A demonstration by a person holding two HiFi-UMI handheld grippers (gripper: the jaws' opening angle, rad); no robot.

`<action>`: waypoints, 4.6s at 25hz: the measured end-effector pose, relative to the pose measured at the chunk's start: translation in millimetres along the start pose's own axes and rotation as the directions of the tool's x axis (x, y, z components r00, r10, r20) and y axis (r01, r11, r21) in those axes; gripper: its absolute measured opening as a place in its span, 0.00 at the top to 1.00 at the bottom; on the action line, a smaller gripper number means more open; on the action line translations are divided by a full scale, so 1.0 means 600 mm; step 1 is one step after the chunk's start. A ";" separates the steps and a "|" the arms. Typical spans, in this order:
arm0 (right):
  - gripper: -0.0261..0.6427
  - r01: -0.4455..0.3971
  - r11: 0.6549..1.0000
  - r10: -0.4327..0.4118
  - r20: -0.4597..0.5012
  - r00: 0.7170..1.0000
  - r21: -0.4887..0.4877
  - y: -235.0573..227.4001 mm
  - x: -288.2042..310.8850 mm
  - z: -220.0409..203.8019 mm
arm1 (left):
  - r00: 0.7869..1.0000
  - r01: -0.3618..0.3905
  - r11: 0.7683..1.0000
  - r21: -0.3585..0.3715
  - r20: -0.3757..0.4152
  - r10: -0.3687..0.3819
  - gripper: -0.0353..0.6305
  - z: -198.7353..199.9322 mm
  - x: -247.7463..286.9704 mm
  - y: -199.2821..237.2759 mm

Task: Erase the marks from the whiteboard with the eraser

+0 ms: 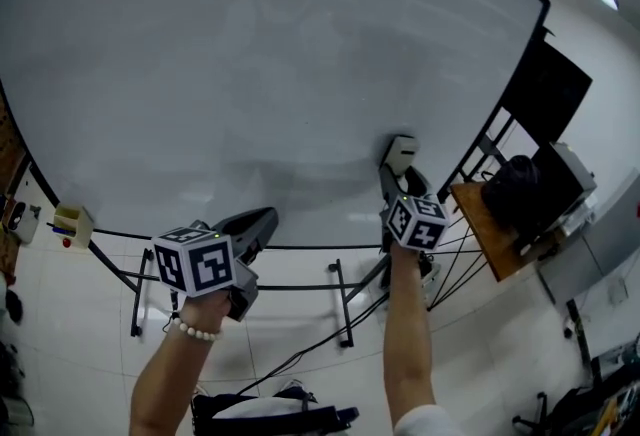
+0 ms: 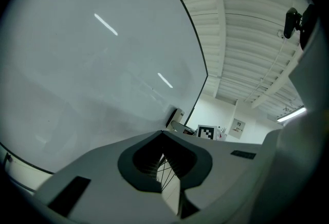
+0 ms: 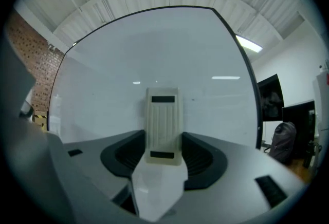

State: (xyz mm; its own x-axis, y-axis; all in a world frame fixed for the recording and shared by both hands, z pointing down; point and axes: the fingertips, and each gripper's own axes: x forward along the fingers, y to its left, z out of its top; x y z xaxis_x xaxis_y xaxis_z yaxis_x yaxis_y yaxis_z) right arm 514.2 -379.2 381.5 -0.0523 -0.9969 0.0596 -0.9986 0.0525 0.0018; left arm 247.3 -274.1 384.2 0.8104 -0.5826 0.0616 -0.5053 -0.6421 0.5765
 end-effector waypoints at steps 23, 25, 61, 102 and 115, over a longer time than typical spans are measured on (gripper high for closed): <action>0.59 0.018 1.000 -0.018 -0.007 1.000 0.018 0.399 0.026 0.022 | 1.000 0.000 1.000 -0.015 0.032 0.000 0.95 0.118 -0.313 0.172; 0.59 0.020 1.000 -0.020 -0.007 1.000 0.019 0.431 0.029 0.025 | 1.000 -0.001 1.000 -0.008 0.023 0.001 0.95 0.125 -0.339 0.185; 0.59 -0.027 0.999 0.027 -0.012 1.000 -0.023 1.024 0.084 0.038 | 0.991 -0.095 0.994 -0.049 0.091 0.100 0.95 0.245 -0.682 0.443; 0.59 -0.166 0.986 0.166 -0.007 0.986 -0.026 1.645 0.145 0.007 | 0.951 -0.236 0.966 -0.101 0.180 0.251 0.95 0.389 -1.157 0.708; 0.59 -0.178 0.979 0.174 -0.045 0.984 -0.099 1.651 0.157 -0.141 | 0.959 -0.231 0.963 -0.141 0.137 0.250 0.95 0.340 -1.134 0.726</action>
State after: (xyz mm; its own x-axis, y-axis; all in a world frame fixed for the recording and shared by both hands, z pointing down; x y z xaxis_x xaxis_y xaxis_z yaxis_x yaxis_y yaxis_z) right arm -479.5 -416.2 473.6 -0.2254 -0.9687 0.1039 -0.9678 0.2349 0.0903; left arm -584.7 -258.7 427.4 0.6099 -0.7873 0.0910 -0.6316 -0.4135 0.6558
